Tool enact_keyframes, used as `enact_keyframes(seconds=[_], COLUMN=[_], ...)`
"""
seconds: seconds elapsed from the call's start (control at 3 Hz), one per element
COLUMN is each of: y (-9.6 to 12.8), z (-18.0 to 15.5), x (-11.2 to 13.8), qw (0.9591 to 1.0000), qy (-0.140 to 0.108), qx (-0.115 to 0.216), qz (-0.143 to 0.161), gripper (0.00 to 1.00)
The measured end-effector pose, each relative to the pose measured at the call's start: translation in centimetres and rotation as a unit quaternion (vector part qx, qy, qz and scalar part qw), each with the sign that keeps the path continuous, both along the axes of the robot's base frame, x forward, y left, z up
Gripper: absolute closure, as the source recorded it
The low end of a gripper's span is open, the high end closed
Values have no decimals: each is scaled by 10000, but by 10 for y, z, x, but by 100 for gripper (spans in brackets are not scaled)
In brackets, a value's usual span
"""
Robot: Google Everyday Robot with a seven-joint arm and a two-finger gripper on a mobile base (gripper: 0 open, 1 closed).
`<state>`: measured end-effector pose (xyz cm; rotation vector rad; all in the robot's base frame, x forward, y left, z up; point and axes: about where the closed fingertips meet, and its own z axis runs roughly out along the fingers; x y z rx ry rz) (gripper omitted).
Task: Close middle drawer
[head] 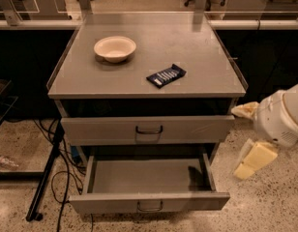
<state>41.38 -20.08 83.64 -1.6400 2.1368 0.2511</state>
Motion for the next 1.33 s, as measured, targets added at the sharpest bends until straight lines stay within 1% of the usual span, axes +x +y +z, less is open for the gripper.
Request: enact_keyframes(seconds=[0.33, 1.0, 1.33], y=[1, 1, 1], z=[-45, -47, -55], x=[-4, -4, -6], qw=[9998, 9999, 9998], qy=[68, 53, 107], qx=[161, 155, 159], qz=[19, 8, -41], gripper=[29, 75, 98])
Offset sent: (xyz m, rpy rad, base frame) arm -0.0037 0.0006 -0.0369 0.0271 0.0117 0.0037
